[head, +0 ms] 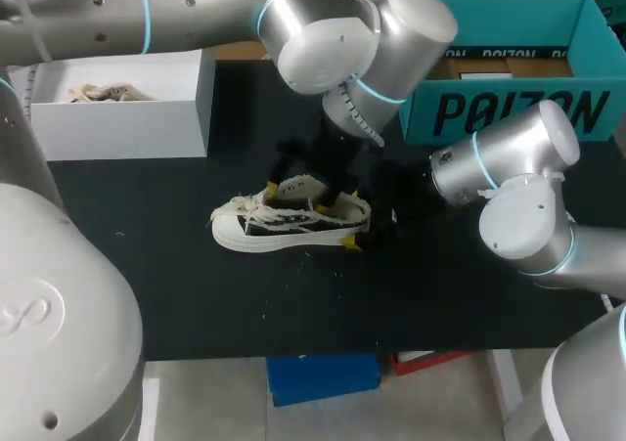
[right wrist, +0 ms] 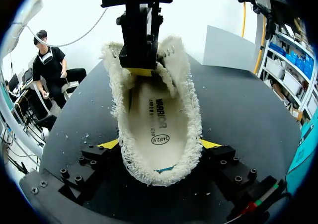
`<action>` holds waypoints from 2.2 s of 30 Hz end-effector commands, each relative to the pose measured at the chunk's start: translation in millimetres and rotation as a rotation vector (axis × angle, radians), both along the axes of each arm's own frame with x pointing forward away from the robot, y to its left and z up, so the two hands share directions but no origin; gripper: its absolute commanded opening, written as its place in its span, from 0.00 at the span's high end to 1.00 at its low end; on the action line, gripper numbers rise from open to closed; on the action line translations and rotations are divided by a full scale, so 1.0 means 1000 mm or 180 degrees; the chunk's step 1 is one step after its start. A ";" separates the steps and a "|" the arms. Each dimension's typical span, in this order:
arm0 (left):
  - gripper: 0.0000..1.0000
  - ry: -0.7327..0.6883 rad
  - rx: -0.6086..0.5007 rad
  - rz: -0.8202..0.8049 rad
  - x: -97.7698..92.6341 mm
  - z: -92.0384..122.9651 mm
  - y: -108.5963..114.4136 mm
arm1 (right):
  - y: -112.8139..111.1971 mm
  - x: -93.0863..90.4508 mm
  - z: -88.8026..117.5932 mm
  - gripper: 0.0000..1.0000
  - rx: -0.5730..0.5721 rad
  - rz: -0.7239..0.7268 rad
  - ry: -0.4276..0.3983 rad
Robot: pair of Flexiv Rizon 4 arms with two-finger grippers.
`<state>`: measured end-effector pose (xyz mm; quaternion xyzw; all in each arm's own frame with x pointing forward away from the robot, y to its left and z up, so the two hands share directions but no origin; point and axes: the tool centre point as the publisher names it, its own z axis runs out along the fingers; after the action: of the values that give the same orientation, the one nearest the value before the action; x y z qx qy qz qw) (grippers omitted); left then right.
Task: Take the shoe out of the shoebox, open the shoe tongue, remove and reinsert the insole, then place the shoe into the shoebox
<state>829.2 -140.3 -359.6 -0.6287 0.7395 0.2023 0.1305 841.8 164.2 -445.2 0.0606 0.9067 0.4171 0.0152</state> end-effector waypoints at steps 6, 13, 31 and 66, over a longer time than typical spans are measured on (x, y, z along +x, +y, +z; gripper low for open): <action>1.00 0.0016 0.0068 0.0016 -0.003 -0.003 0.000 | 0.000 0.001 0.000 1.00 -0.0005 -0.0002 0.0005; 1.00 0.0057 0.0109 0.0007 -0.005 -0.004 0.001 | 0.000 0.001 0.000 1.00 -0.0005 -0.0002 0.0005; 1.00 0.0010 -0.0110 0.0028 0.003 0.019 0.004 | 0.000 0.001 0.000 1.00 -0.0005 -0.0002 0.0005; 1.00 -0.0192 -0.1127 0.0142 0.000 0.033 0.068 | 0.000 0.001 0.000 1.00 -0.0005 -0.0002 0.0005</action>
<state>833.2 -83.1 -325.8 -0.6611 0.7413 0.0913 0.0713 843.0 164.2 -444.3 0.0609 0.9065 0.4175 0.0155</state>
